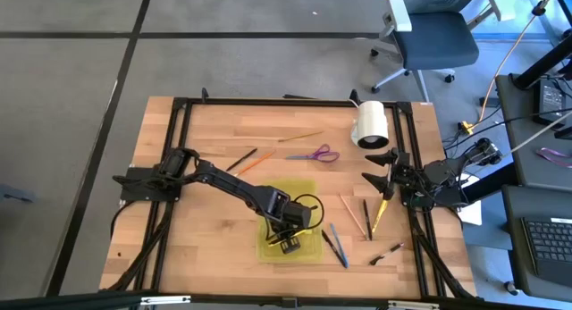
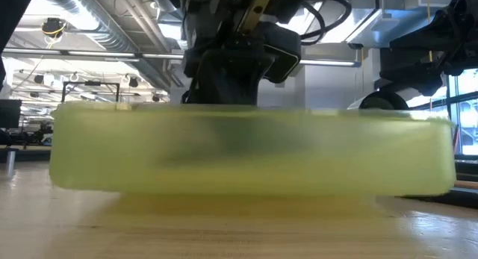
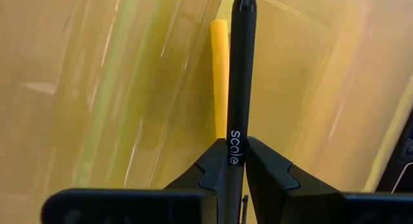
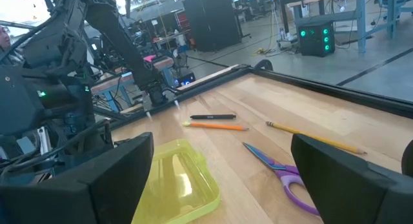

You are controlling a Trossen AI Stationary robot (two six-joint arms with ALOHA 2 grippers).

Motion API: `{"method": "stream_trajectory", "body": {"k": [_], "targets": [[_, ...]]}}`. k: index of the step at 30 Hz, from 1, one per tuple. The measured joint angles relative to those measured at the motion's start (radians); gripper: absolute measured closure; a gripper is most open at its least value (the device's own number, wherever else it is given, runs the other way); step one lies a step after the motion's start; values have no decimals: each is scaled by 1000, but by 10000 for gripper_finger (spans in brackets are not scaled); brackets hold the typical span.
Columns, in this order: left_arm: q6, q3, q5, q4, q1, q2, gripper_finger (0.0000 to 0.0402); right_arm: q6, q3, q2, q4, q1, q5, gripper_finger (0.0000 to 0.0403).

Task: Pick & place school supplies into a supply box
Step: Put the black pen into the yellow supply box

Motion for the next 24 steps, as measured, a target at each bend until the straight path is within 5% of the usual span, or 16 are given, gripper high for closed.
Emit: {"method": "stream_trajectory", "body": {"k": [10,20,24], "targets": [[-2,0,24,0,-1,0,349,-3,0,0,0,0,0,34],[0,0,27,-2,0,-4,298,72,0,0,1,0,0,34],[33,0,17,-11,9,-59,289,51,10,1,27,0,-132,34]]}}
